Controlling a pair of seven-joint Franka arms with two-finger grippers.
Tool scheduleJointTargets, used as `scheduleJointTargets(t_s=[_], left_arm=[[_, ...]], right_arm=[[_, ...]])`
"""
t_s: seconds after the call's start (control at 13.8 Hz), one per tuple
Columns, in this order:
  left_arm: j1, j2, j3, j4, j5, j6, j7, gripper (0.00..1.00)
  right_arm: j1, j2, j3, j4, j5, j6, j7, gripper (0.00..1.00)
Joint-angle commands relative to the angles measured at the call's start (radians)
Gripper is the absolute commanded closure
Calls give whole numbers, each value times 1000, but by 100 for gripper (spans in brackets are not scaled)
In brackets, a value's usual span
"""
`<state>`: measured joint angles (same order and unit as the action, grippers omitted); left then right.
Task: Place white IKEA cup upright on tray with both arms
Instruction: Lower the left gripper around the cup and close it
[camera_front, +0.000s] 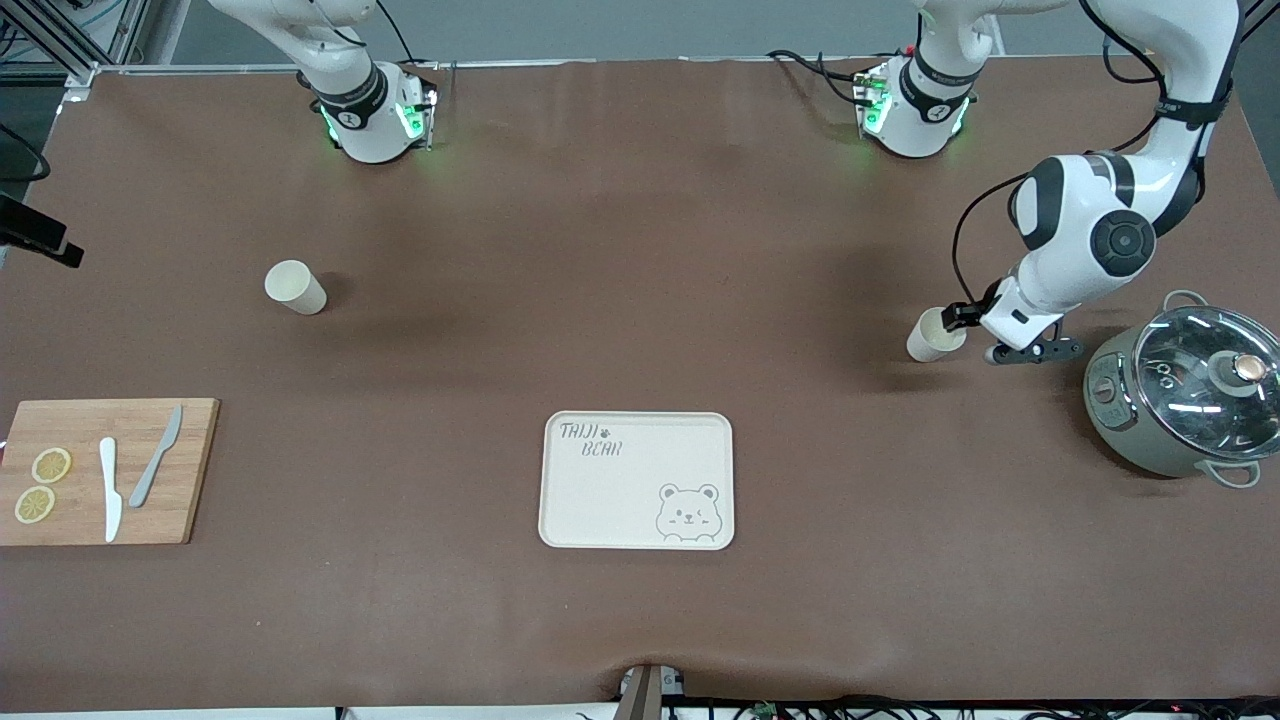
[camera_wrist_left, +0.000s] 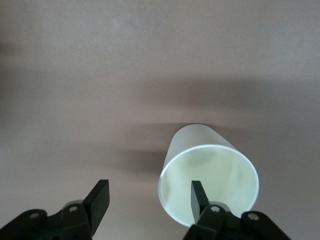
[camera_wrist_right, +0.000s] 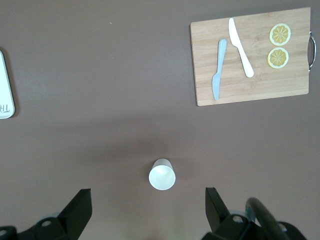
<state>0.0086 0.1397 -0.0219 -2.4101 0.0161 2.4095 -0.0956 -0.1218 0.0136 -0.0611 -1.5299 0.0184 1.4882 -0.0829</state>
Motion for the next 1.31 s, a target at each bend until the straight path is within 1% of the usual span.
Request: scheduleJointTargets(t_s=[0.0,0.15,0.22,0.29,0.44,0.51,0.65,0.73,0.87,0.94,1.09,1.24], left_arm=[[-2,18,-7,-4,-21,20,4,39],[-2,34,-18,-3,-41,23,4,52],[-2,44,-26,-1,-47,29,4,63],[-2,52,-33,-3,-48,45,4,73],[-4,64,-38,3,-48,49,4,94],[-4,64,-46,3,-48,49,4,100],[-4,64,-56,6,-48,49,4,100],[-4,63,-56,9,-48,48,5,100],[-4,52,-56,23,-48,36,20,100],[-5,47,-61,34,-48,22,20,100],[-2,37,-110,61,-48,-19,7,100],[-4,32,-131,127,-48,-114,2,100]], right_arm=[[-21,22,14,25,-8,-19,-12,0],[-22,46,14,25,-26,-13,-12,0],[-24,63,14,25,-50,-9,-12,0],[-41,101,12,27,-66,-12,-14,0],[-70,117,13,11,-60,-25,-5,0],[-76,117,14,-8,-54,-28,2,0],[-70,109,15,-35,-43,-46,44,0],[-71,109,15,-51,-41,-69,78,0],[-65,106,17,-88,-41,-130,80,0],[-65,98,18,-117,-41,-128,80,0],[-68,57,18,-177,-41,-53,80,0],[-59,57,21,-177,-43,-39,72,0]])
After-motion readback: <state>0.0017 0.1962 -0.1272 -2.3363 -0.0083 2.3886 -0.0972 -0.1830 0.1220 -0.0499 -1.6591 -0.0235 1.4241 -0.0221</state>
